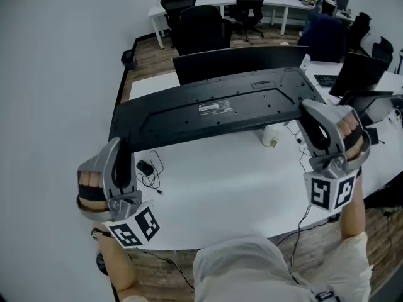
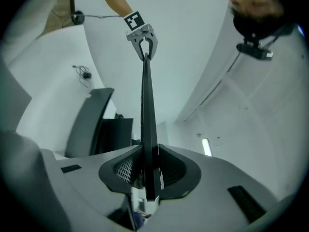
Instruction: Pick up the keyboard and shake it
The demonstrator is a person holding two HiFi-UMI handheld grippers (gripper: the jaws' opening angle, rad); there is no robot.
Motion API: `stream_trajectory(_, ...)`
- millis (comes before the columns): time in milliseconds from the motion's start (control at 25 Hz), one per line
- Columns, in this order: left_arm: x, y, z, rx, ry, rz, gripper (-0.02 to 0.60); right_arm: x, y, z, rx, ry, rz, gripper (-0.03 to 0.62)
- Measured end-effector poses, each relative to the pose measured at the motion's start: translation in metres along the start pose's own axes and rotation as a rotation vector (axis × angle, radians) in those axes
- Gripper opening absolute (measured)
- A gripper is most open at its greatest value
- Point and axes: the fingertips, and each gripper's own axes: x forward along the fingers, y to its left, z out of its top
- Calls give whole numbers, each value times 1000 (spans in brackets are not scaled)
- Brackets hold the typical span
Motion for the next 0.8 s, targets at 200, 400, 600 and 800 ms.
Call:
stream_trajectory(200, 11, -86, -13, -2, -63, -515, 112, 26, 89, -8, 158, -57, 507, 123)
stream_trajectory(400, -6, -170, -30, -114, -75, -969, 112, 25, 188, 7, 361, -148, 933, 120)
stream_trajectory(600, -68, -235, -35, -299, -78, -1467, 110, -7, 246, 26, 587, -253, 1379, 118)
stream_trajectory(800, -114, -253, -23, -616, -119, -1845, 110, -40, 277, 36, 817, -343, 1742, 120)
